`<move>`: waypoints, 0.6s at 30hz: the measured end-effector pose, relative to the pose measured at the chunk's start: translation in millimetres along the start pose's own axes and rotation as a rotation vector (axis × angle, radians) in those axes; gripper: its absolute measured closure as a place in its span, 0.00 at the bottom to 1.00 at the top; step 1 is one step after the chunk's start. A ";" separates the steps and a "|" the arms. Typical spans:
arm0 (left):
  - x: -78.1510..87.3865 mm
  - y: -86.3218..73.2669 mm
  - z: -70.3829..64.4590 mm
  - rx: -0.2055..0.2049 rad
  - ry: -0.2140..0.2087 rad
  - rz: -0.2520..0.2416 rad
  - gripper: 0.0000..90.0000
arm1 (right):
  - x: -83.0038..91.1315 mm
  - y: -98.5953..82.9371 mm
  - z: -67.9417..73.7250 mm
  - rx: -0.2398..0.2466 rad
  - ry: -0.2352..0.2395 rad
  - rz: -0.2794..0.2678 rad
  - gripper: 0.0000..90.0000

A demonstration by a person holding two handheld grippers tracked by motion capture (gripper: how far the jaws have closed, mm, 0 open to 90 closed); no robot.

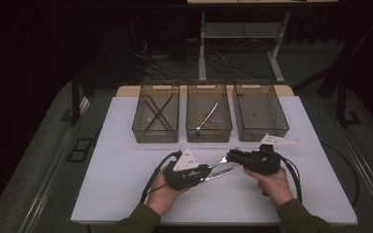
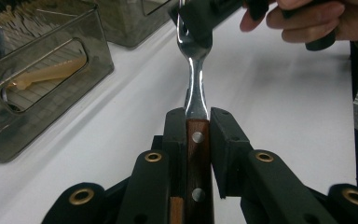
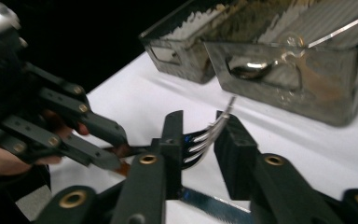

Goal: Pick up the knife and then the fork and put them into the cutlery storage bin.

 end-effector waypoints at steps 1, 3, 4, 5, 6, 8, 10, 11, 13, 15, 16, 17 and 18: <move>-0.4 -0.3 0.3 -0.002 0.000 0.004 0.86 | 0.2 1.6 1.1 0.001 0.004 -0.007 0.85; -1.2 -0.6 0.5 -0.001 0.001 0.005 0.86 | 0.7 4.0 2.8 0.006 0.015 -0.018 0.88; -1.3 -0.5 0.6 0.000 0.002 0.003 0.86 | 0.6 5.0 3.4 0.012 0.014 -0.020 0.88; -1.3 -0.5 0.8 0.003 0.002 0.001 0.86 | 0.5 5.9 4.2 0.026 0.013 -0.025 0.89; -1.2 -0.6 1.1 0.006 0.000 0.000 0.86 | 0.6 6.7 5.3 0.030 0.012 -0.028 0.89; -0.9 -0.9 1.9 0.011 -0.004 0.000 0.85 | 0.0 8.7 6.4 0.038 0.011 -0.031 0.90; -1.7 -1.2 2.2 0.022 -0.013 -0.006 0.85 | -0.7 10.5 7.4 0.044 0.006 -0.029 0.91; -1.9 -1.3 2.2 0.026 -0.018 -0.007 0.85 | -0.9 11.4 7.7 0.047 0.007 -0.025 0.91; -2.7 -1.4 2.2 0.034 -0.034 -0.014 0.84 | -1.7 13.9 9.0 0.043 0.011 -0.028 0.93; -4.6 -1.5 1.7 0.032 -0.047 -0.016 0.83 | -2.6 16.6 10.7 0.045 0.024 -0.038 0.95; -5.2 -1.5 1.5 0.026 -0.044 -0.015 0.83 | -3.4 18.0 11.7 0.051 0.024 -0.041 0.95; -5.2 -1.4 1.3 0.027 -0.042 -0.013 0.82 | -4.4 19.3 13.0 0.052 0.024 -0.041 0.95; -5.0 -1.4 1.5 0.027 -0.043 -0.013 0.82 | -5.4 20.4 13.3 0.058 0.026 -0.040 0.95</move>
Point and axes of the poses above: each handheld gripper's, and its own axes: x roughly backward along the jaws, y roughly out of its top, z roughly to its left, the point moved 2 cm from there along -x, roughly forward along the jaws, and after that the axes turned 7 degrees about -y, right-handed, at the moved point
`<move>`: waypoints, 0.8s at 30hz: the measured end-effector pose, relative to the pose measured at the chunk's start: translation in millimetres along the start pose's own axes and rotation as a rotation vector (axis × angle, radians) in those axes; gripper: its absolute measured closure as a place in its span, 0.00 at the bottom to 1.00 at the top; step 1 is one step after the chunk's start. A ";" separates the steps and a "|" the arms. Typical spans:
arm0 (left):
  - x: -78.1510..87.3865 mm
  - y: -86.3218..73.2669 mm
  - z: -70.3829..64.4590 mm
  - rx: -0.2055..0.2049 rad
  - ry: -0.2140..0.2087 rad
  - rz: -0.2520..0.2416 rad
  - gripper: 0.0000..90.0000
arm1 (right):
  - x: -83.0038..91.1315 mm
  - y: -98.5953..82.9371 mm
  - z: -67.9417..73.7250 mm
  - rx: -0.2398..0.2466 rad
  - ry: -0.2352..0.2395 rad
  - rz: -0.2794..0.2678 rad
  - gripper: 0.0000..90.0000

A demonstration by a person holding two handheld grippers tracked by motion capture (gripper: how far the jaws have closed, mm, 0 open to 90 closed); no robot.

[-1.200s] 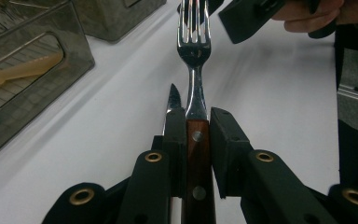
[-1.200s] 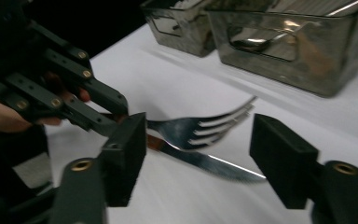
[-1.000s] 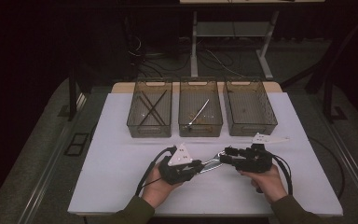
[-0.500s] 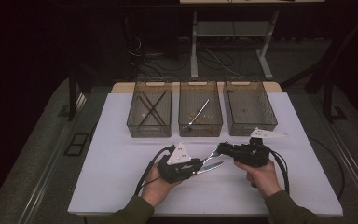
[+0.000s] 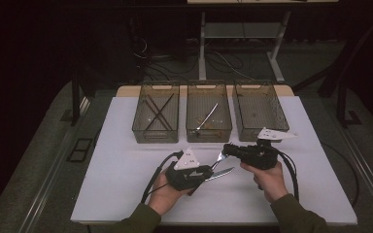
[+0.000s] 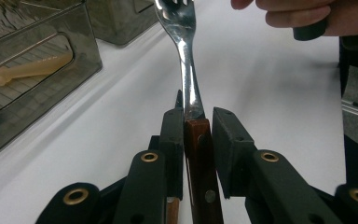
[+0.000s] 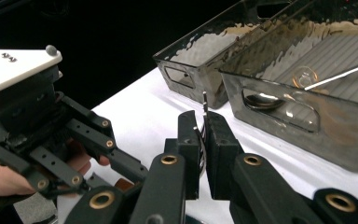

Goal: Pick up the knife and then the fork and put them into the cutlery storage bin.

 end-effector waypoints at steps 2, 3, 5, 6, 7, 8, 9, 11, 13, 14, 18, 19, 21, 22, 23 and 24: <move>0.2 0.1 0.2 0.016 -0.001 -0.021 0.82 | -1.7 1.8 0.1 0.001 0.001 -0.002 0.96; 1.1 0.3 1.0 0.017 -0.001 -0.025 0.82 | -1.9 2.3 -0.2 0.000 0.005 0.000 0.96; 2.4 0.4 2.2 0.020 -0.004 -0.033 0.82 | -2.9 4.1 -0.6 -0.004 0.010 -0.003 0.96; 3.2 0.4 2.6 0.024 -0.009 -0.034 0.81 | -3.1 4.9 -0.5 -0.006 0.011 -0.004 0.96; 4.4 0.2 3.4 0.022 -0.012 -0.034 0.80 | -3.3 5.6 -0.8 0.002 0.010 -0.007 0.96; 5.0 0.2 3.6 0.035 -0.017 -0.047 0.78 | -3.2 6.4 -0.7 0.006 0.004 -0.010 0.96; 6.2 0.0 4.2 0.040 -0.021 -0.050 0.76 | -2.6 7.1 -1.1 0.007 -0.001 -0.013 0.96; 10.2 -0.6 5.6 0.038 -0.023 -0.048 0.72 | -0.4 8.1 -2.9 0.002 -0.005 -0.018 0.96; 13.1 -1.4 6.2 0.043 -0.031 -0.064 0.68 | 2.3 9.0 -5.3 0.006 -0.021 -0.020 0.96; 14.4 -1.9 6.3 0.044 -0.030 -0.070 0.66 | 3.5 9.5 -6.3 0.000 -0.024 -0.021 0.96; 25.5 -7.7 10.7 0.052 -0.033 -0.077 0.56 | 9.7 11.8 -12.0 0.004 -0.048 -0.026 0.96; 28.7 -10.7 12.5 0.056 -0.037 -0.080 0.53 | 12.0 12.6 -13.4 0.003 -0.056 -0.027 0.96; 34.9 -17.2 14.9 0.063 -0.029 -0.074 0.50 | 17.2 14.9 -17.5 0.001 -0.070 -0.035 0.96; 39.5 -22.2 16.7 0.065 -0.025 -0.071 0.49 | 19.3 15.8 -19.4 0.001 -0.076 -0.037 0.96; 43.2 -26.1 18.1 0.069 -0.021 -0.069 0.46 | 22.5 17.6 -21.9 -0.003 -0.088 -0.041 0.96; 47.0 -29.6 19.5 0.071 -0.015 -0.071 0.45 | 25.1 18.9 -24.3 -0.002 -0.093 -0.043 0.96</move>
Point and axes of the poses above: each handheld gripper's, and its own axes: x roughly backward along the jaws, y roughly out of its top, z roughly to its left, the point moved 2 cm from there along -x, roughly forward along the jaws, and after that the axes turned 7 degrees about -y, right-handed, at the moved point
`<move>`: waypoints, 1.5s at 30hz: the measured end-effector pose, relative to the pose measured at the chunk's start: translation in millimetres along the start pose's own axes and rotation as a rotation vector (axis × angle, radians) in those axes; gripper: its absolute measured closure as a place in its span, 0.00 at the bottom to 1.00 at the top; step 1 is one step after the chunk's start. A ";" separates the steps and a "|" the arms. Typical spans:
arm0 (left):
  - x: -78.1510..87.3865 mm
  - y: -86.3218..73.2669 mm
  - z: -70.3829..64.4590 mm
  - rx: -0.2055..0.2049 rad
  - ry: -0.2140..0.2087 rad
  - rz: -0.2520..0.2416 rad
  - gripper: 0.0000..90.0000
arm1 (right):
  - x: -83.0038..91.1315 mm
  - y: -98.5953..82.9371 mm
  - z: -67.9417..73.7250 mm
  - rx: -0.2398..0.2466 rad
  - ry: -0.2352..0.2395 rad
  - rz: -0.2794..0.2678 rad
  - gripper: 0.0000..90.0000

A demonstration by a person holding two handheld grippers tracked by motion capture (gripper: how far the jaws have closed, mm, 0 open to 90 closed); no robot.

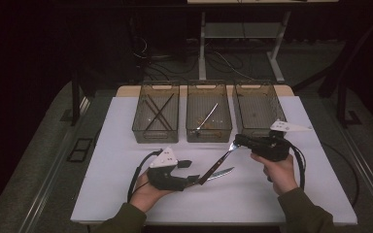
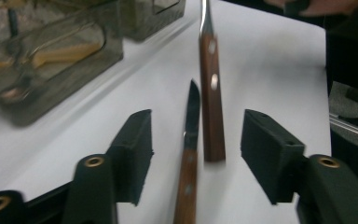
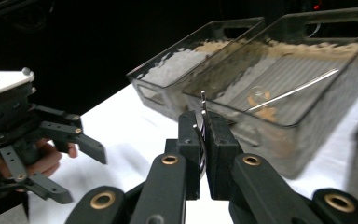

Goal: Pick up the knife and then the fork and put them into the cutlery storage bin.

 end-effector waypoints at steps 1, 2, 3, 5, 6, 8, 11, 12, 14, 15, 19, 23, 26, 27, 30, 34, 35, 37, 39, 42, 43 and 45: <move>3.6 -3.2 1.1 0.006 0.004 -0.005 0.43 | 2.1 1.4 -2.3 -0.001 -0.004 -0.002 0.96; 6.8 -6.2 2.4 0.008 0.007 -0.009 0.40 | 4.1 2.5 -4.3 0.002 -0.009 -0.003 0.96; 9.5 -9.3 3.4 0.021 0.008 -0.011 0.38 | 6.2 3.8 -6.0 0.001 -0.014 -0.005 0.96; 15.0 -16.0 6.3 0.021 0.018 0.007 0.35 | 9.7 6.5 -9.8 0.003 -0.023 -0.011 0.96; 17.1 -18.9 7.8 0.020 0.025 0.010 0.33 | 11.5 8.0 -11.7 0.006 -0.030 -0.012 0.96; 20.2 -24.3 10.4 0.030 0.030 0.012 0.28 | 14.6 11.3 -15.7 0.010 -0.044 -0.011 0.95; 23.2 -30.9 14.0 0.027 0.048 0.019 0.19 | 18.8 16.3 -23.2 0.012 -0.066 -0.018 0.95; 24.1 -32.3 14.9 0.027 0.057 0.017 0.16 | 20.1 18.1 -25.9 0.009 -0.071 -0.019 0.95; 27.1 -34.5 16.4 0.033 0.071 0.014 0.13 | 22.8 22.3 -31.1 0.008 -0.086 -0.027 0.96; 29.2 -36.4 17.4 0.042 0.079 0.009 0.10 | 23.9 24.0 -33.1 0.006 -0.088 -0.028 0.96; 35.2 -42.9 23.2 0.065 0.096 0.012 0.00 | 27.7 33.1 -45.1 0.008 -0.118 -0.042 0.96; 36.7 -44.0 24.7 0.074 0.105 0.007 0.00 | 33.0 43.9 -53.9 0.008 -0.152 -0.052 0.96; 35.4 -43.2 24.0 0.070 0.102 0.012 0.00 | 39.5 54.8 -60.6 0.003 -0.174 -0.065 0.96; 35.7 -42.8 24.1 0.062 0.100 0.018 0.00 | 42.2 58.9 -62.5 0.002 -0.182 -0.067 0.96; 36.5 -42.2 24.4 0.067 0.107 0.005 0.00 | 50.0 71.6 -68.5 0.004 -0.205 -0.085 0.96; 37.9 -41.4 24.1 0.070 0.112 0.002 0.00 | 57.0 84.9 -77.3 0.000 -0.238 -0.099 0.96; 37.9 -41.3 23.9 0.069 0.112 0.001 0.00 | 58.4 87.4 -79.0 -0.005 -0.242 -0.104 0.96; 37.6 -41.3 23.8 0.066 0.113 -0.004 0.01 | 61.0 91.5 -83.0 -0.011 -0.252 -0.113 0.96; 37.0 -41.3 23.6 0.067 0.113 -0.003 0.01 | 62.7 95.3 -87.2 -0.014 -0.269 -0.114 0.96; 36.6 -41.1 22.8 0.065 0.107 0.001 0.01 | 64.9 100.4 -94.2 -0.025 -0.293 -0.122 0.96; 36.4 -41.2 22.8 0.064 0.107 0.004 0.01 | 65.5 102.0 -96.4 -0.028 -0.301 -0.128 0.96; 36.2 -41.3 23.1 0.062 0.108 0.008 0.02 | 66.0 105.3 -101.1 -0.035 -0.325 -0.135 0.96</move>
Point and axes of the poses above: each handheld gripper's, and its own axes: x roughly backward along the jaws, y roughly out of its top, z roughly to its left, the point moved 2 cm from there along -x, roughly forward along the jaws, and after that the axes turned 7 degrees about -y, right-handed, at the moved point
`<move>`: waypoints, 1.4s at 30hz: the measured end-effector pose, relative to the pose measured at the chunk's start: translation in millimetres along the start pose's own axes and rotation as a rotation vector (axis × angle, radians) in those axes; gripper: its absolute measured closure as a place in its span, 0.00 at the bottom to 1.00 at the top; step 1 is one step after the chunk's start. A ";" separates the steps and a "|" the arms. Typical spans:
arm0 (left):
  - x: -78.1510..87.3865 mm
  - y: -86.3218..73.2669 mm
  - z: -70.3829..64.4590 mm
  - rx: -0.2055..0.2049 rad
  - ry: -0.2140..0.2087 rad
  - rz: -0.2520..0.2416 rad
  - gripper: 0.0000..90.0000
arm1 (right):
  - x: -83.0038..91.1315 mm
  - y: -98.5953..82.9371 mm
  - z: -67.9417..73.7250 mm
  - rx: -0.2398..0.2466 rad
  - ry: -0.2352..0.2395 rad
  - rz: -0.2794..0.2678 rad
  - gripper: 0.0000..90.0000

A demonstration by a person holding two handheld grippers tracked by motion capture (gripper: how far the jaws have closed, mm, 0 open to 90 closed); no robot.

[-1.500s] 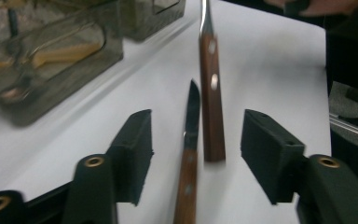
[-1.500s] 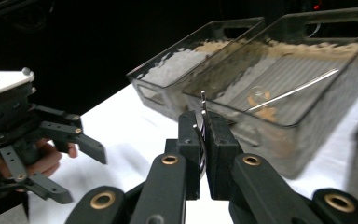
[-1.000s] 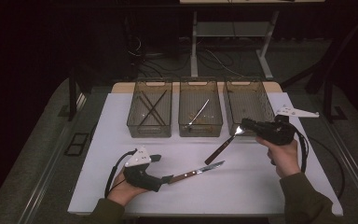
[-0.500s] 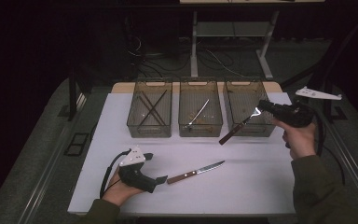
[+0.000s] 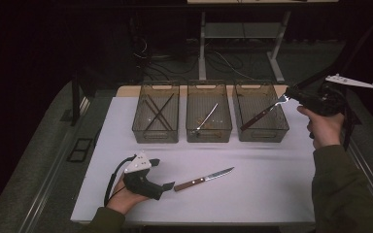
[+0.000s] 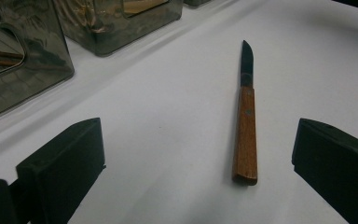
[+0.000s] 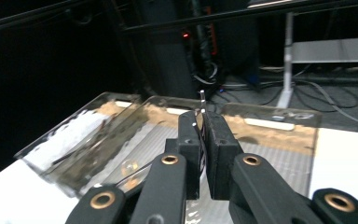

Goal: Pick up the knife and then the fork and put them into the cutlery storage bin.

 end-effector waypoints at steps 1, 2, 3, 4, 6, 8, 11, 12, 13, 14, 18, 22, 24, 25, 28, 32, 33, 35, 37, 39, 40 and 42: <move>0.0 0.1 -0.2 0.001 -0.001 0.000 0.02 | -1.2 1.7 -2.2 -0.003 -0.009 0.000 0.96; 0.0 0.1 -0.4 0.001 -0.002 -0.002 0.02 | -2.5 3.5 -4.1 0.001 -0.021 0.001 0.96; 0.0 0.2 -0.7 0.002 -0.003 -0.004 0.02 | -3.8 5.2 -6.2 0.010 -0.036 0.003 0.96; -0.2 0.1 -0.7 0.001 -0.003 -0.008 0.02 | -4.9 6.7 -7.6 0.011 -0.049 0.009 0.96; -0.1 0.2 -0.4 0.001 -0.002 -0.004 0.02 | -7.8 9.0 -11.2 0.010 -0.069 0.017 0.96; 0.0 0.2 -0.5 0.003 -0.001 -0.007 0.02 | -12.2 11.2 -14.9 0.009 -0.085 0.024 0.96; 0.1 0.2 -0.8 -0.003 0.000 -0.013 0.02 | -19.7 13.3 -19.7 0.023 -0.110 0.046 0.96; -0.1 0.2 -0.7 -0.002 -0.001 -0.011 0.02 | -22.2 13.2 -20.6 0.019 -0.117 0.063 0.96; -0.6 0.1 -0.7 -0.001 -0.003 -0.010 0.02 | -25.1 13.2 -22.8 0.029 -0.125 0.070 0.96; -0.9 0.1 -0.8 0.001 -0.004 -0.009 0.02 | -27.6 12.8 -24.1 0.027 -0.129 0.080 0.96; -0.9 0.3 -1.2 -0.005 -0.008 -0.005 0.02 | -39.2 8.2 -28.7 0.029 -0.127 0.124 0.96; -1.0 0.3 -1.5 -0.002 -0.010 -0.006 0.02 | -50.4 1.5 -30.7 0.037 -0.132 0.172 0.95; -1.4 0.0 -1.7 -0.001 -0.012 -0.003 0.02 | -55.3 -1.3 -29.9 0.048 -0.133 0.190 0.95; -1.9 -0.2 -1.6 -0.001 -0.012 -0.001 0.02 | -58.0 -2.8 -28.7 0.055 -0.134 0.202 0.95; -2.5 -0.2 -1.8 0.002 -0.012 0.001 0.02 | -64.9 -6.9 -27.0 0.071 -0.133 0.230 0.95; -2.7 -0.3 -1.9 0.004 -0.017 0.002 0.02 | -72.7 -11.9 -27.8 0.065 -0.124 0.272 0.95; -2.7 -0.4 -2.0 0.004 -0.018 0.006 0.02 | -74.1 -13.2 -28.5 0.062 -0.118 0.279 0.95; -3.2 -0.4 -2.1 0.005 -0.020 0.008 0.02 | -76.7 -16.0 -29.9 0.059 -0.104 0.307 0.95; -3.5 -0.3 -2.2 0.006 -0.021 0.008 0.02 | -79.2 -18.9 -31.0 0.062 -0.098 0.326 0.95; -3.7 -0.2 -2.5 0.008 -0.022 0.009 0.02 | -80.8 -20.3 -32.6 0.052 -0.100 0.321 0.94; -3.8 -0.2 -2.6 0.008 -0.022 0.009 0.02 | -81.7 -20.9 -33.4 0.057 -0.109 0.322 0.94; -4.3 -0.1 -2.4 0.006 -0.025 0.011 0.02 | -85.1 -23.2 -35.8 0.078 -0.141 0.335 0.91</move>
Point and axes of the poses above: each handheld gripper's, and its own axes: x roughly backward along the jaws, y roughly out of its top, z roughly to its left, the point moved 2 cm from there along -x, roughly forward along the jaws, and after that the axes turned 7 degrees about -y, right-handed, at the moved point
